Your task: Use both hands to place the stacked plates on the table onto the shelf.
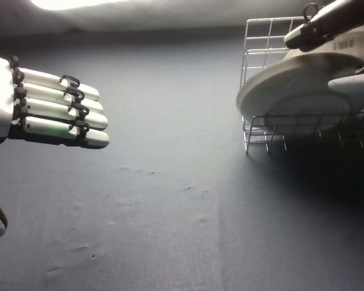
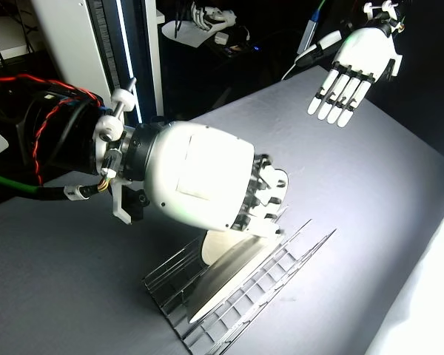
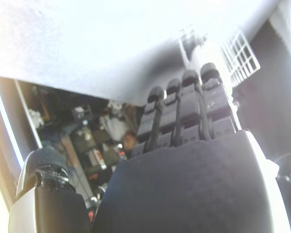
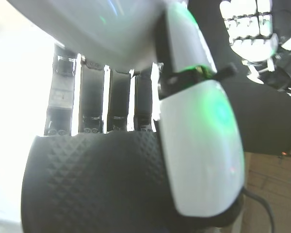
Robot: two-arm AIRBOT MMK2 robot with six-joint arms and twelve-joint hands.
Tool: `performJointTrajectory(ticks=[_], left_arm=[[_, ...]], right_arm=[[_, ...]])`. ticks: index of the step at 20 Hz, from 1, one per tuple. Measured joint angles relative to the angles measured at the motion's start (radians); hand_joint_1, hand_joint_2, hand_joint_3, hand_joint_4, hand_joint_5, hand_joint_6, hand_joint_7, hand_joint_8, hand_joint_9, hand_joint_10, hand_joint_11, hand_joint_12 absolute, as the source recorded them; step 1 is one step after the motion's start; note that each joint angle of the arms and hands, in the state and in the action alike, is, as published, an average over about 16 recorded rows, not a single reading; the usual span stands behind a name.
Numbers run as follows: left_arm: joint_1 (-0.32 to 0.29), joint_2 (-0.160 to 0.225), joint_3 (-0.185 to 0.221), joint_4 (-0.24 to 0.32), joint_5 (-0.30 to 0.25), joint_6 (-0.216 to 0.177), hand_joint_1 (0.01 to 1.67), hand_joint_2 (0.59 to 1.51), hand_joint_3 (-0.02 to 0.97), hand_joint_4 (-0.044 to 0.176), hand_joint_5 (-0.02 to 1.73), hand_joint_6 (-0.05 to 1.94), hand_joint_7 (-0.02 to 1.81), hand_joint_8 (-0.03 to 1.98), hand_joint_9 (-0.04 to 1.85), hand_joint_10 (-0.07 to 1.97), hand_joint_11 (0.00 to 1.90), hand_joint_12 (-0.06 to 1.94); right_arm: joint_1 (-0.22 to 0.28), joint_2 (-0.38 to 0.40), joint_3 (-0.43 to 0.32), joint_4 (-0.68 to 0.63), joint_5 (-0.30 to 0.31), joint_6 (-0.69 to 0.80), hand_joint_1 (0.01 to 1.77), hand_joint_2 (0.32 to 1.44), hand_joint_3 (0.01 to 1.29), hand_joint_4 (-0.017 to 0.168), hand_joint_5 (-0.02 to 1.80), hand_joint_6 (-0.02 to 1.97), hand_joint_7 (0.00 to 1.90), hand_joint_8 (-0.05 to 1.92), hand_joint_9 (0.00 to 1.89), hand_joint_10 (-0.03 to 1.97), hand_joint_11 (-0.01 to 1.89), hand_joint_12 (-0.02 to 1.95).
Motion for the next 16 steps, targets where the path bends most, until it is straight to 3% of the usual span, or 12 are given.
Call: performJointTrajectory(ticks=[3,7,11,16], left_arm=[[-0.003,-0.002,-0.002,0.002,-0.002,0.0,0.02,0.957,0.011,0.001,0.02,0.01,0.02,0.0,0.02,0.01,0.02,0.01],[-0.004,-0.002,-0.005,0.004,-0.004,0.0,0.02,0.957,0.011,0.001,0.02,0.01,0.02,-0.01,0.02,0.01,0.02,0.01],[-0.004,-0.002,-0.007,0.007,-0.007,0.0,0.02,0.957,0.011,0.001,0.02,0.01,0.02,-0.01,0.02,0.01,0.02,0.01],[-0.004,-0.002,-0.013,0.018,-0.013,0.0,0.02,0.958,0.011,0.001,0.02,0.01,0.02,-0.01,0.02,0.01,0.02,0.01]], right_arm=[[0.013,-0.002,0.0,-0.038,0.021,0.0,1.19,1.1,0.01,-0.004,0.69,0.29,0.76,0.04,0.74,0.04,0.26,1.21],[0.028,-0.008,-0.001,-0.125,0.065,0.0,1.16,1.09,0.01,-0.002,0.61,0.06,0.66,0.01,0.62,0.01,0.15,1.22],[0.042,-0.013,-0.003,-0.252,0.126,-0.004,1.09,1.08,0.01,-0.002,0.48,0.04,0.52,0.01,0.5,0.01,0.08,1.12],[0.055,-0.022,-0.006,-0.443,0.227,-0.027,0.98,1.06,0.01,0.0,0.3,0.03,0.34,0.01,0.33,0.01,0.04,0.84]])
